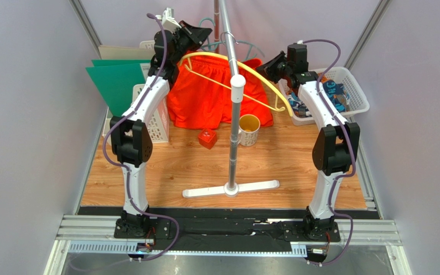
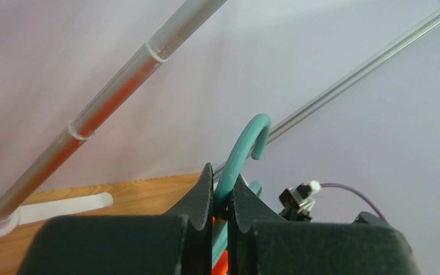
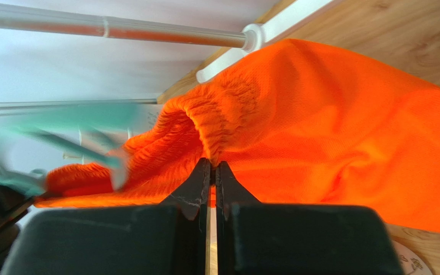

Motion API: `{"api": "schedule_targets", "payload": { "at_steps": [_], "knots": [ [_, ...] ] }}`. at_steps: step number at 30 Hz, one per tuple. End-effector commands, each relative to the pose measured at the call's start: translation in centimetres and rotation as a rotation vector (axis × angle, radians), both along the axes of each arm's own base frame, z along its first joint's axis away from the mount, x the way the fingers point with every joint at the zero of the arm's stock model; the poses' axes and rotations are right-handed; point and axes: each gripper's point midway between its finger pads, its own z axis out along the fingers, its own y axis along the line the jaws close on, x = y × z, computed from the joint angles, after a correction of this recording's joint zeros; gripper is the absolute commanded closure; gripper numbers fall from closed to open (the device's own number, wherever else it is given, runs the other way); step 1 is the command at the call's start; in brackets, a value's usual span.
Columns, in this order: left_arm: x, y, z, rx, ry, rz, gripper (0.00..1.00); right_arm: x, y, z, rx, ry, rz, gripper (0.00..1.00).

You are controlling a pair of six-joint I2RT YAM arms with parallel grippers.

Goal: Remove the shorts from the hanger

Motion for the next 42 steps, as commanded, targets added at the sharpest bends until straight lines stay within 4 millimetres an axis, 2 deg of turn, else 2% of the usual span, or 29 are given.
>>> {"api": "schedule_targets", "payload": {
  "at_steps": [1,3,6,9,11,12,13,14,16,17,18,19,21,22,23,28,29,30,31,38,42],
  "knots": [
    [-2.0,2.2,8.8,-0.082,-0.216,0.029,1.0,1.2,-4.3,0.0,-0.02,-0.006,-0.144,1.0],
    [-1.9,2.3,8.6,-0.065,-0.214,0.034,1.0,1.7,-5.2,-0.5,-0.012,0.0,-0.16,1.0],
    [-1.8,2.3,8.7,-0.055,-0.216,0.032,1.0,2.6,-4.5,0.0,-0.004,-0.036,-0.097,1.0],
    [-1.4,2.0,8.4,-0.044,-0.196,0.016,1.0,2.6,-1.2,1.3,0.046,-0.11,0.069,1.0],
    [-1.2,1.8,8.3,-0.062,-0.193,0.005,1.0,2.2,0.9,1.3,0.065,-0.126,0.18,1.0],
    [-1.2,1.8,8.3,-0.064,-0.193,0.004,1.0,2.2,1.3,1.4,0.078,-0.132,0.205,0.97],
    [-1.1,1.7,8.1,-0.068,-0.187,-0.001,1.0,2.0,1.6,1.2,0.1,-0.125,0.24,0.79],
    [-0.9,1.7,7.8,-0.07,-0.181,-0.002,1.0,2.1,0.9,1.3,0.116,-0.117,0.236,0.69],
    [-0.7,1.5,7.3,-0.072,-0.162,-0.032,1.0,2.2,0.1,1.7,0.136,-0.126,0.243,0.56],
    [-0.2,1.2,6.5,-0.067,-0.149,-0.048,1.0,2.4,-1.1,1.8,0.141,-0.13,0.229,0.53],
    [-0.5,1.1,7.2,-0.063,-0.163,-0.069,1.0,2.6,-1.6,2.6,0.142,-0.164,0.232,0.5],
    [-0.3,0.9,6.7,-0.054,-0.145,-0.078,1.0,2.4,-1.8,3.2,0.146,-0.182,0.242,0.43],
    [-0.5,0.5,6.5,-0.031,-0.153,-0.105,1.0,2.4,-2.8,5.0,0.14,-0.25,0.244,0.38],
    [-0.6,0.3,6.4,-0.023,-0.157,-0.115,1.0,2.2,-2.8,5.7,0.14,-0.271,0.251,0.33],
    [-0.8,0.2,6.5,-0.005,-0.168,-0.12,1.0,2.1,-3.0,6.8,0.139,-0.319,0.255,0.31],
    [-1.5,0.0,6.2,0.046,-0.185,-0.171,1.0,1.5,-2.6,10.2,0.185,-0.455,0.292,0.19],
    [-1.5,0.0,6.1,0.037,-0.178,-0.181,1.0,1.4,-2.4,11.5,0.189,-0.532,0.307,0.17],
    [-1.5,0.1,6.2,0.03,-0.18,-0.19,1.0,1.5,-2.3,11.5,0.196,-0.548,0.312,0.14],
    [-1.6,0.1,6.2,0.014,-0.172,-0.203,1.0,1.5,-2.3,12.4,0.19,-0.602,0.324,0.12],
    [-2.7,-0.6,6.6,-0.014,-0.189,-0.278,1.0,2.8,-0.9,13.4,0.17,-0.681,0.397,0.1],
    [-2.8,-0.8,6.5,-0.021,-0.179,-0.294,1.0,2.1,1.2,13.4,0.166,-0.722,0.449,0.17]
  ]
}}
